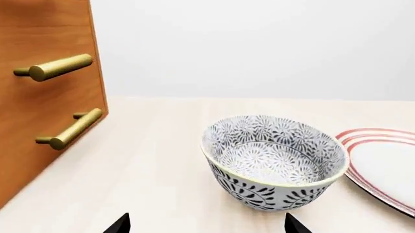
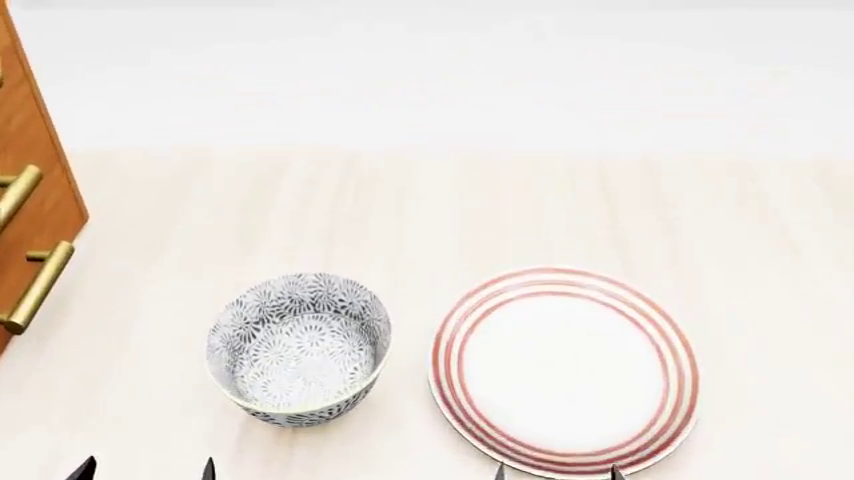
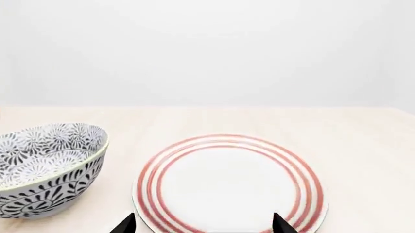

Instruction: Open the top drawer of the cabinet.

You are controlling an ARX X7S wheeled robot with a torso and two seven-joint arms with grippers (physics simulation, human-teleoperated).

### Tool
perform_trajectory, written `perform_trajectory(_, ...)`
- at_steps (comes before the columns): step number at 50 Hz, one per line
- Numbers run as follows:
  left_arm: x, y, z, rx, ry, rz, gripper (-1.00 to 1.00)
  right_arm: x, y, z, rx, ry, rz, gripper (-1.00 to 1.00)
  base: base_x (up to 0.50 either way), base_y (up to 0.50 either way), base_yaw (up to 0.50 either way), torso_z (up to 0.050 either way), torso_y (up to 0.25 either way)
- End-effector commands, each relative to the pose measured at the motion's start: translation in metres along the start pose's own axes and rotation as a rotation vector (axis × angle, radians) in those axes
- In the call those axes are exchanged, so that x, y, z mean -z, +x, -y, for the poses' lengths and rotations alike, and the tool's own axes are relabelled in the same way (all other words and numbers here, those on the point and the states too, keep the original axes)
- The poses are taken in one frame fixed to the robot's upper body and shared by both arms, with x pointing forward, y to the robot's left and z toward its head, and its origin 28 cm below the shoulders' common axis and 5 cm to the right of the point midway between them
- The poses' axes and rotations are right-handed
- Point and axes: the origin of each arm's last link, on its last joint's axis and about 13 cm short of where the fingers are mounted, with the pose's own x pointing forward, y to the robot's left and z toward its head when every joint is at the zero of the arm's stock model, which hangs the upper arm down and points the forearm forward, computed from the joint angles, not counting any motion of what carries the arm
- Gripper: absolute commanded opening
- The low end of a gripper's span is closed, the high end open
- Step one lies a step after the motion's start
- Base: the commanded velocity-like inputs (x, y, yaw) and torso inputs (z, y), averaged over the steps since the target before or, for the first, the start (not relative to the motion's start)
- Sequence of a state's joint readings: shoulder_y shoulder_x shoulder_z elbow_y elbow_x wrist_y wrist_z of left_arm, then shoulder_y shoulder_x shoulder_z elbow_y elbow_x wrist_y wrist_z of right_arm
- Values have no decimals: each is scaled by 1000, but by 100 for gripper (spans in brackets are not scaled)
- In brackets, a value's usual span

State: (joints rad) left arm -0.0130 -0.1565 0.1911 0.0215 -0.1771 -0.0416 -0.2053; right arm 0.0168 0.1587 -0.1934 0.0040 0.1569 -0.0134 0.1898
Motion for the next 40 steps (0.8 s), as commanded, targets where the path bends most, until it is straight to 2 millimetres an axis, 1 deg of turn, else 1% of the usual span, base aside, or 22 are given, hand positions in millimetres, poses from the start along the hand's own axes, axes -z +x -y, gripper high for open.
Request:
perform_trajectory(1, 1, -1, 1, 4, 0, -4, 100, 0, 0, 0, 2, 5, 0, 100, 500, 0, 0, 0, 0)
perform_trajectory(20, 0, -2, 1, 5, 0, -1, 100, 0, 0, 0, -2, 3, 3, 100, 500, 0, 0, 0, 1)
perform_trajectory(30, 0, -1, 1, 6, 0, -1, 100, -1, -1, 0, -9, -3, 19, 100, 16, 0, 0, 0, 0)
perform_trajectory(40, 0, -1, 1, 5, 0, 1, 100, -1, -1, -1, -12, -4, 22, 100, 0, 481, 0, 0, 0)
